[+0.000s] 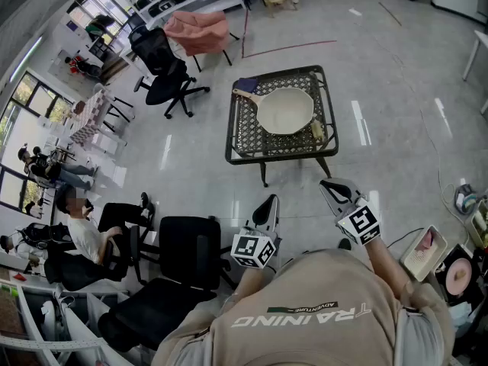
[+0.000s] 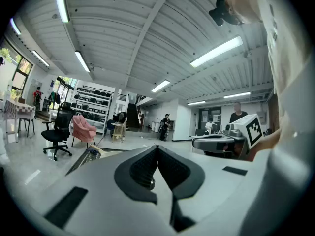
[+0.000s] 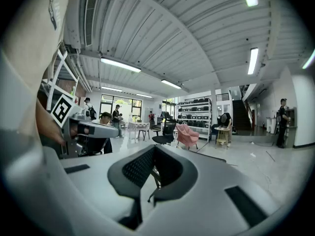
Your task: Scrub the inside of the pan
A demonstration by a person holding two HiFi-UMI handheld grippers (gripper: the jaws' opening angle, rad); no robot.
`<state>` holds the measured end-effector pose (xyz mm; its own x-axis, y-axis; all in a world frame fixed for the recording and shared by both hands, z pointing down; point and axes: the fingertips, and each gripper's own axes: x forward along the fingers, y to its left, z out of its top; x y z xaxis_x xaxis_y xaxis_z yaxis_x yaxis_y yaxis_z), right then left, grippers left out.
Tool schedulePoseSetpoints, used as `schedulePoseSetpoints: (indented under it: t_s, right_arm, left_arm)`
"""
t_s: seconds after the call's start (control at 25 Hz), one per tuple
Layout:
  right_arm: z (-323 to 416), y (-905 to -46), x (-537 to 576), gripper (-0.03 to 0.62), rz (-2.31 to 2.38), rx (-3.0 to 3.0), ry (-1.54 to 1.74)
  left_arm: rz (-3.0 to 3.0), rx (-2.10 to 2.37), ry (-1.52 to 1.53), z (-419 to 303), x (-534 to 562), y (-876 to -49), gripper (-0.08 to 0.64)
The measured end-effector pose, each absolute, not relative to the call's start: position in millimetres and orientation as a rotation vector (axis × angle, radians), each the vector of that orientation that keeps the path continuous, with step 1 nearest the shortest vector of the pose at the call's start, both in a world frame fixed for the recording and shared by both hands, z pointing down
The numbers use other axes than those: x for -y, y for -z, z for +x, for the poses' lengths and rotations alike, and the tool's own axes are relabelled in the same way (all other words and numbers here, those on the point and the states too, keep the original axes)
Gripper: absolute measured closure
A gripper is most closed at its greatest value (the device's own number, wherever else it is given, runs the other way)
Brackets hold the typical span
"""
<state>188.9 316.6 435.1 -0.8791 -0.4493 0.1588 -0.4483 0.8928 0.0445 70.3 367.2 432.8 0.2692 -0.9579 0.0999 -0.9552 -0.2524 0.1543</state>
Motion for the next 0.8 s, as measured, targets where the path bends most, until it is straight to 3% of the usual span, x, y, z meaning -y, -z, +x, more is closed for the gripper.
schedulePoseSetpoints:
  t_s: [0.56,0.8]
  right_arm:
    - [155.5,-432.7,-317.6,0.575,0.782,2.884,0.048]
    - [151.3,-457.7,-327.3,0.575,0.8,2.855,-0.077]
  left_arm:
    - [2.389,1.769,0.046,15.8,-363.1,-432.7,0.541]
    - [2.323,1.74,0.078,-3.4,-378.0,-457.8,0.541]
